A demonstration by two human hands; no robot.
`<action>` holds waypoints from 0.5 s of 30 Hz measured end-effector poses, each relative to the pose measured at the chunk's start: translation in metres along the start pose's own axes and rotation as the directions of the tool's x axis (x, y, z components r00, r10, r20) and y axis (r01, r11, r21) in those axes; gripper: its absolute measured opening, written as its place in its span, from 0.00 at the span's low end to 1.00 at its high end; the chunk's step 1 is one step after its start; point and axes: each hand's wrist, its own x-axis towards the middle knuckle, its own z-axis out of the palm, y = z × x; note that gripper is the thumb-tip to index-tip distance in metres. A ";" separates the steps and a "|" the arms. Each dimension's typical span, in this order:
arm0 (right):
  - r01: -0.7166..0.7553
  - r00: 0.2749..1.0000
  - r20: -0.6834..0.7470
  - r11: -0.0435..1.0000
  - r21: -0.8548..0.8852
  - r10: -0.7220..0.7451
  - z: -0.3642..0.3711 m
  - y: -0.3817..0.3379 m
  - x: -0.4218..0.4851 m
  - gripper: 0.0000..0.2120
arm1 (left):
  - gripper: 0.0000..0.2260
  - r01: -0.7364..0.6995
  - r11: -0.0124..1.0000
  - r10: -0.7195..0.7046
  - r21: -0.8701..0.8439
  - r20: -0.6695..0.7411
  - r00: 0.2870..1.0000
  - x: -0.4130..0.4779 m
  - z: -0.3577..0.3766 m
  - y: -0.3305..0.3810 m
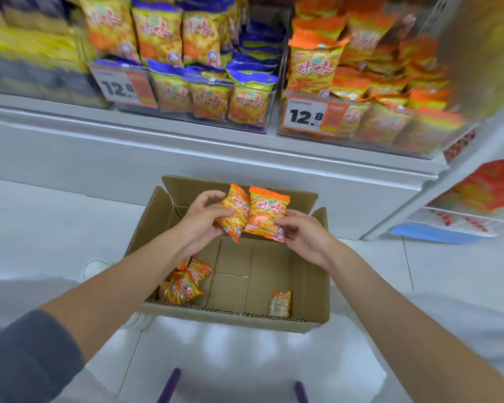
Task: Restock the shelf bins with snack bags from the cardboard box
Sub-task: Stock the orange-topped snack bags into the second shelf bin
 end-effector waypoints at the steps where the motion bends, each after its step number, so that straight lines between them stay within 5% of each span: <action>1: 0.010 0.999 0.030 1.000 0.018 -0.010 -0.001 -0.009 -0.005 0.16 | 0.17 -0.008 0.999 0.008 -0.042 -0.002 1.000 -0.002 0.006 0.007; 7: 0.099 0.977 0.192 0.995 -0.003 -0.096 0.011 -0.052 -0.031 0.17 | 0.14 -0.093 0.994 0.089 0.052 0.071 0.994 -0.014 0.057 0.042; 11: 0.188 0.960 0.207 0.982 0.008 -0.186 0.010 -0.082 -0.048 0.21 | 0.21 -0.196 0.969 0.192 0.148 0.039 0.981 -0.023 0.096 0.063; 15: 0.299 0.940 0.159 0.953 0.045 -0.302 -0.003 -0.117 -0.066 0.32 | 0.17 -0.302 0.941 0.295 0.154 0.069 0.953 -0.025 0.134 0.089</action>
